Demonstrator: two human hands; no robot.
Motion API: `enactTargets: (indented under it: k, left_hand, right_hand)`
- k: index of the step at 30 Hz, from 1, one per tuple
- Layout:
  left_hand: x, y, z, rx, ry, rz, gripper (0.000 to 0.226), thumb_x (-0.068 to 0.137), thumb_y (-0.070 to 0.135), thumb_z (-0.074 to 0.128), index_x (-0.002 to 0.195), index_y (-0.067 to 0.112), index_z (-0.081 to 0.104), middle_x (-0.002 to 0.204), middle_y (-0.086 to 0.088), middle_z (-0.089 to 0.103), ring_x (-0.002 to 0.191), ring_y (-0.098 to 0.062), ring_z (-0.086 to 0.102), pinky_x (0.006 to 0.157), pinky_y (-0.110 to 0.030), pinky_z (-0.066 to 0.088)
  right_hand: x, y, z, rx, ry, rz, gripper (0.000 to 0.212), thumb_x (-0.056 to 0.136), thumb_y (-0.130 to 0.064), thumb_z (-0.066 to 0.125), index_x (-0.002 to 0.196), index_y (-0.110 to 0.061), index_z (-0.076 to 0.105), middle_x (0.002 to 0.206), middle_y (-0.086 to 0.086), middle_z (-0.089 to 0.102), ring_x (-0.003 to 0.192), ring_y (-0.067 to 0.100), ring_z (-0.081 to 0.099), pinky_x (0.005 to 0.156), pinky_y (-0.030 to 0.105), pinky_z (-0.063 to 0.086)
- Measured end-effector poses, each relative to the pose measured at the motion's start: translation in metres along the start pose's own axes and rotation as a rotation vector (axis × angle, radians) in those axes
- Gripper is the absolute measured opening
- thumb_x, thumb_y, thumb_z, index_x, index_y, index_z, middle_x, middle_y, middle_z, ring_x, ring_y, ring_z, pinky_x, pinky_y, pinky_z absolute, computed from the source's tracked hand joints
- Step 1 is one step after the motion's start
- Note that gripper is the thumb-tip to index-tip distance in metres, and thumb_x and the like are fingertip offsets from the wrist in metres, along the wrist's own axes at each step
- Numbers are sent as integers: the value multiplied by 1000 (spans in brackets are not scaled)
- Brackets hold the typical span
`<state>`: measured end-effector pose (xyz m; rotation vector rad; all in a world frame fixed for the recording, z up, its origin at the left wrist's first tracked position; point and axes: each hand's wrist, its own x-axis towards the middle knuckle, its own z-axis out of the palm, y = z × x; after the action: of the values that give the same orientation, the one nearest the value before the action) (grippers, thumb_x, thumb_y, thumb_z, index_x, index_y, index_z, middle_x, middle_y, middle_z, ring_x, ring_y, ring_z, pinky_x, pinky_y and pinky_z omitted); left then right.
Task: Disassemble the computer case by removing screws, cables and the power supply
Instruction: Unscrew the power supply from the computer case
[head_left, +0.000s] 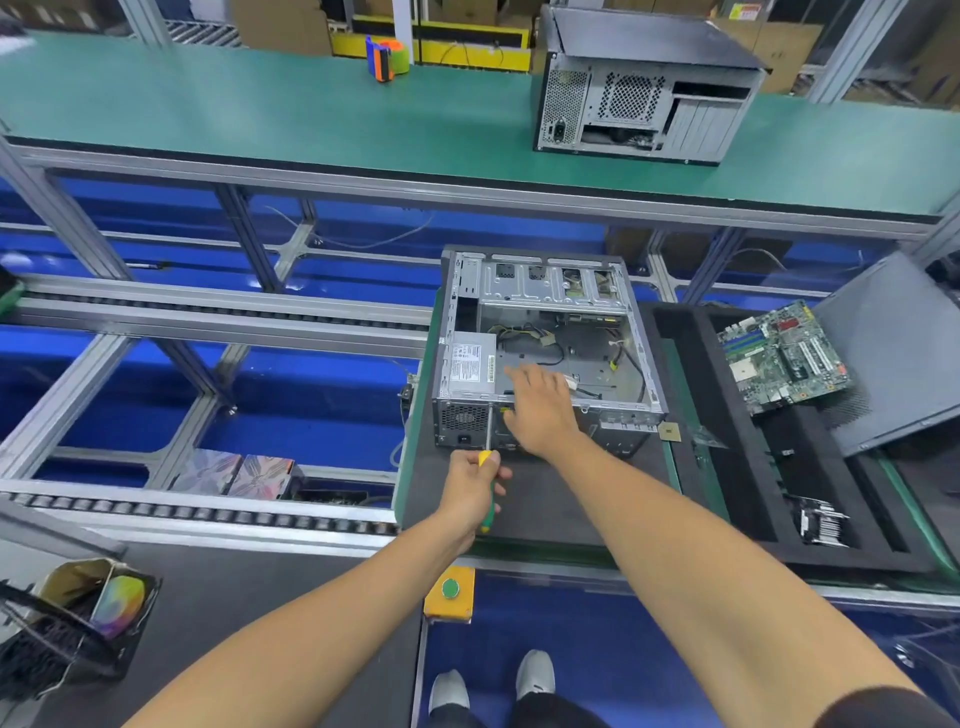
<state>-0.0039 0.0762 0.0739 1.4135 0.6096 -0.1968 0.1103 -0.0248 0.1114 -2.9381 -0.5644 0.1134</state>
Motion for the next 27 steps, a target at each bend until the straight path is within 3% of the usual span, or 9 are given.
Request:
enactTargets:
  k: [4,8,14,17,20,22,24,27]
  left_hand:
    - [2,-6,3,32,55,51,20,107,29,52,112,11,44,85,-2,67,54,-7,50,43,-22,41]
    - [3,-9,2,-7,40,35,28,105,34,56,113,10,43,83,-4,65,47,-6,47,42,-25,40]
    - [4,-2,-16,-391,-119,-160,28,104,34,58,108,7,52,86,-6,66,50,-8,42,40,-20,35]
    - [5,-1,-26,-425,-168,-161,27,102,30,61,111,9,47,82,-6,64,52,-9,44,40,-19,35]
    - [5,0,-21,-340,-72,-136,43,90,18,79,112,12,42,91,-10,60,59,-11,52,40,-20,37]
    - [6,-4,-18,-273,-9,-99,44,86,13,83,100,14,41,89,-13,58,59,-12,55,41,-22,41]
    - [6,-7,-18,-238,50,-65,44,83,16,86,93,14,43,81,-14,61,55,-13,60,46,-24,48]
    - [4,-9,-20,-177,108,-71,43,80,28,89,92,13,50,85,-11,73,65,-16,73,54,-31,58]
  right_hand:
    - [16,-3,7,-27,-168,32,43,104,-28,48,145,-19,43,146,6,50,137,27,42,114,42,27]
    - [15,3,16,-17,-100,16,36,103,-21,43,139,-20,47,140,4,54,131,27,44,110,41,29]
    - [15,5,22,-34,-68,0,36,102,-21,43,139,-21,47,135,5,56,128,28,45,107,40,29]
    - [15,5,23,-48,-68,-5,35,102,-23,45,136,-20,47,133,5,56,126,28,45,106,41,30]
    - [15,7,25,-51,-72,-20,35,101,-23,45,136,-20,46,133,5,54,126,28,44,105,43,30]
    - [16,8,25,-53,-78,-32,34,101,-22,45,135,-20,45,133,5,54,125,29,44,105,43,30]
    - [17,8,25,-54,-82,-32,32,101,-23,45,133,-20,46,132,4,54,124,29,44,104,42,30]
    - [18,9,25,-47,-86,-40,32,101,-22,45,132,-20,46,132,5,55,125,29,43,104,42,30]
